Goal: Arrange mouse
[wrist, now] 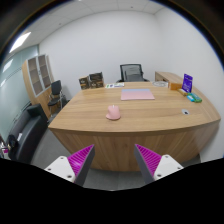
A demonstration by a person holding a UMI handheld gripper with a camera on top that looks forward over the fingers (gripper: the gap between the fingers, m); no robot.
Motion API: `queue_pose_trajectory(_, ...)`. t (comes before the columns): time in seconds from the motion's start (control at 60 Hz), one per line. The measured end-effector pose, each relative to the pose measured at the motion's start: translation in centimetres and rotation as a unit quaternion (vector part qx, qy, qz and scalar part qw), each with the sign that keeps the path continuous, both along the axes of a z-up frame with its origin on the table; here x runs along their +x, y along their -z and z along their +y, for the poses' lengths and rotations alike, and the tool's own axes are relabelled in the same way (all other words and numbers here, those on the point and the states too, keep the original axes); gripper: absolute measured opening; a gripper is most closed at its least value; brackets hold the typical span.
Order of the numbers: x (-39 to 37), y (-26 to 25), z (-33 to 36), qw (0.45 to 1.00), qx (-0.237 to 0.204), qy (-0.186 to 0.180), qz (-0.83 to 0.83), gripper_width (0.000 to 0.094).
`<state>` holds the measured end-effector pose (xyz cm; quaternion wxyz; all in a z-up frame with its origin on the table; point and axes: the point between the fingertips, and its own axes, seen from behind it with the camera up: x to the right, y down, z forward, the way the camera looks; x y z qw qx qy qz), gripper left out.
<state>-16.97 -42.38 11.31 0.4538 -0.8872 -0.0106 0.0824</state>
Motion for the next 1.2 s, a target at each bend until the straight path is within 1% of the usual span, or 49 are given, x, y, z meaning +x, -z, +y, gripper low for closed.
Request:
queue_pose_trajectory(0.05,-0.3,-0.5,1.0,1.0,0.019,0.01,0.0,0.0835)
queue_pose_trajectory(0.117,-1.6,-0.4,2.9,0.999,0.04,0.032,-0.005,0.0834)
queue_pose_trajectory(0.133,-2.0,-0.3,3.1,0.998,0.042,0.037,-0.006,0.0834)
queue_pose_trajectory(0.15,0.1,-0.8,2.5,0.998,0.042,0.04,-0.005,0.0834)
queue_pose_trajectory(0.167,-2.4,-0.1,3.3,0.998,0.044,0.047,-0.007,0.0833)
queue_pose_trajectory(0.183,-2.8,0.1,3.7,0.998,0.046,0.051,-0.008,0.0834)
queue_pose_trajectory(0.267,-3.8,1.4,5.1,0.996,0.042,0.072,-0.021,0.0834)
queue_pose_trajectory(0.35,-4.5,2.5,6.6,0.995,0.043,0.082,-0.022,0.0832)
queue_pose_trajectory(0.45,-4.9,3.8,9.2,0.995,0.051,0.081,-0.017,0.0834)
queue_pose_trajectory(0.583,-4.4,6.5,13.9,0.995,0.048,0.078,-0.033,0.0837)
queue_pose_trajectory(0.75,-4.1,8.9,22.4,0.996,0.055,0.063,-0.026,0.0834)
queue_pose_trajectory(0.883,-4.7,10.2,28.1,0.998,0.054,0.04,-0.014,0.0833)
queue_pose_trajectory(0.95,-4.6,10.6,30.1,0.998,0.048,0.037,-0.017,0.0834)
queue_pose_trajectory(1.083,-4.9,10.7,33.5,0.998,0.051,0.028,-0.026,0.0834)
queue_pose_trajectory(1.2,-4.8,11.5,34.7,0.999,0.046,0.013,-0.026,0.0818)
